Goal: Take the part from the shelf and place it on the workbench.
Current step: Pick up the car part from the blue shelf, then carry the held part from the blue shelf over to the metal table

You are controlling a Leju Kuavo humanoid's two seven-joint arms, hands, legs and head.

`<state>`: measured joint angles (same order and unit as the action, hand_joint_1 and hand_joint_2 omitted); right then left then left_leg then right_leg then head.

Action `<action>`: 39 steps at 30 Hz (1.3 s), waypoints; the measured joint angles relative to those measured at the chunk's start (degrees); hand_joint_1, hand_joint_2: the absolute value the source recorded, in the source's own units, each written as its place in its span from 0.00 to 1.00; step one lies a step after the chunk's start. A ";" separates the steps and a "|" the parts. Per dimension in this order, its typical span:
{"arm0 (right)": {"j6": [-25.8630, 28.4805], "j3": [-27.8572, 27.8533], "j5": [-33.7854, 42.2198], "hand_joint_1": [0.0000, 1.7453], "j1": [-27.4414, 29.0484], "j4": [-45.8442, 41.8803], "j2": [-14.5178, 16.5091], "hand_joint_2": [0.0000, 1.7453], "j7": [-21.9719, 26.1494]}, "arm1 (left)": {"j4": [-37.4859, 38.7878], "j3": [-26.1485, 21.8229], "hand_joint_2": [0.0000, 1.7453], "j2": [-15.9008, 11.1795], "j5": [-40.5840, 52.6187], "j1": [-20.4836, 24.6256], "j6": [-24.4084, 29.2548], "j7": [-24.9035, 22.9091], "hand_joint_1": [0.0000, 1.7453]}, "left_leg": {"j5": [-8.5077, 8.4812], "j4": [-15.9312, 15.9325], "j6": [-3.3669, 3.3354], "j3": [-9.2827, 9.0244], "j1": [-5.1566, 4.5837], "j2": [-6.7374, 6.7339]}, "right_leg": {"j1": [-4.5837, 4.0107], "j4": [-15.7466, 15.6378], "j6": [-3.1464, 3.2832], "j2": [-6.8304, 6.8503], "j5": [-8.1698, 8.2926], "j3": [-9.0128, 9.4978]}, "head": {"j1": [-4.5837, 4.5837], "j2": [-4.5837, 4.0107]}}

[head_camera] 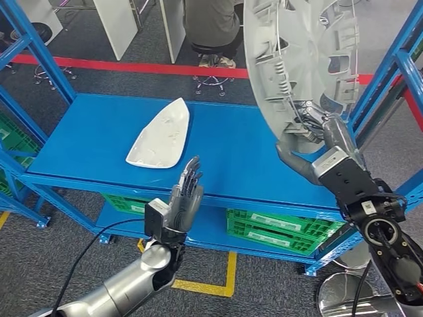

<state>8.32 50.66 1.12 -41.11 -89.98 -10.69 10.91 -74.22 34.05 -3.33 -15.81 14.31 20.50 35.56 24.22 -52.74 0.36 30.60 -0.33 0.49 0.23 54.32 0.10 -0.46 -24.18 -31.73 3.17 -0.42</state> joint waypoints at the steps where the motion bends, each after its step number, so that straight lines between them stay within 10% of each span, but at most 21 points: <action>1: 0.00 -0.10 0.01 1.00 0.11 -0.28 0.00 1.00 -0.01 | 0.01 0.00 1.00 0.03 0.01 0.02 0.00 0.00 0.00 | 0.00 -0.01 0.00 0.00 0.00 0.00 | 0.00 0.00 0.00 0.01 0.00 0.00 | 0.00 0.00; 39: 0.10 -3.01 -3.90 1.00 5.76 -4.38 -0.55 1.00 -1.19 | 0.10 -0.04 1.00 0.20 4.54 -0.63 3.89 1.08 0.00 | 0.00 -0.01 0.00 0.09 0.01 0.01 | -0.02 0.00 0.00 0.03 0.00 -0.07 | 0.01 0.00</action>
<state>8.42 47.65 -2.78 -35.35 -94.36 -11.23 9.72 -74.12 34.01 -3.13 -11.27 13.68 24.39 36.64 24.22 -52.75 0.36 30.69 -0.32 0.50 0.22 54.32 0.10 -0.43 -24.18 -31.80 3.17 -0.42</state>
